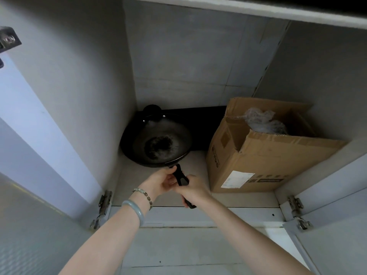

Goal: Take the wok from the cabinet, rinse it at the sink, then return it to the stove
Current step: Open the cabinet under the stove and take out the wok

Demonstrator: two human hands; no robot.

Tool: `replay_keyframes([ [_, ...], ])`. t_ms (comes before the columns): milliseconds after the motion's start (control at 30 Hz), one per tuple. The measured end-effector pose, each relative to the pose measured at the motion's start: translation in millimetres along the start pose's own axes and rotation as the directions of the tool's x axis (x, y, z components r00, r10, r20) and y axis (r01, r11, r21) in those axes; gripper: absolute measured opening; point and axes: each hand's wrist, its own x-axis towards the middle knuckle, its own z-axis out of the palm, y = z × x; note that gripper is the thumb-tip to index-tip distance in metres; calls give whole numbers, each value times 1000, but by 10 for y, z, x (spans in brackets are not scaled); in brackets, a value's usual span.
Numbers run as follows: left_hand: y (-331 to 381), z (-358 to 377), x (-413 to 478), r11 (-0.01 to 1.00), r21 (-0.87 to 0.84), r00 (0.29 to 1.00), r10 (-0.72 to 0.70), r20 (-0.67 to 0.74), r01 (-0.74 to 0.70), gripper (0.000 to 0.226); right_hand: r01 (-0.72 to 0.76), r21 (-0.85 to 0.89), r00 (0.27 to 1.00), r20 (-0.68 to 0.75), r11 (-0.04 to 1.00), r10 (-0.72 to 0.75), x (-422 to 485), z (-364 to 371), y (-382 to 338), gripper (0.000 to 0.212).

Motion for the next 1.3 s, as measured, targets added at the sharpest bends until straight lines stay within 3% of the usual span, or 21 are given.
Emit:
replay_keyframes([
  [267,-332,72,-207,993,116,999,14,-52,-8,6,-1,-86,999,-52,996,-4,-368,-31,341,28],
  [533,-553,414,-586,992,85,995,97,-30,-94,6,75,-139,995,-58,987,-84,-842,-372,481,37],
  [800,-879,723,-1085,995,72,997,69,-45,-66,6,122,-159,990,-56,980,-133,-1455,-613,653,27],
  [1000,-1075,1155,-1952,998,32,991,52,-121,-49,11,86,-161,995,-32,983,-92,-2251,-887,593,28],
  [1300,-1411,1994,-3713,993,46,974,-96,-204,108,15,-2,-235,997,74,972,20,-4109,-1514,279,26],
])
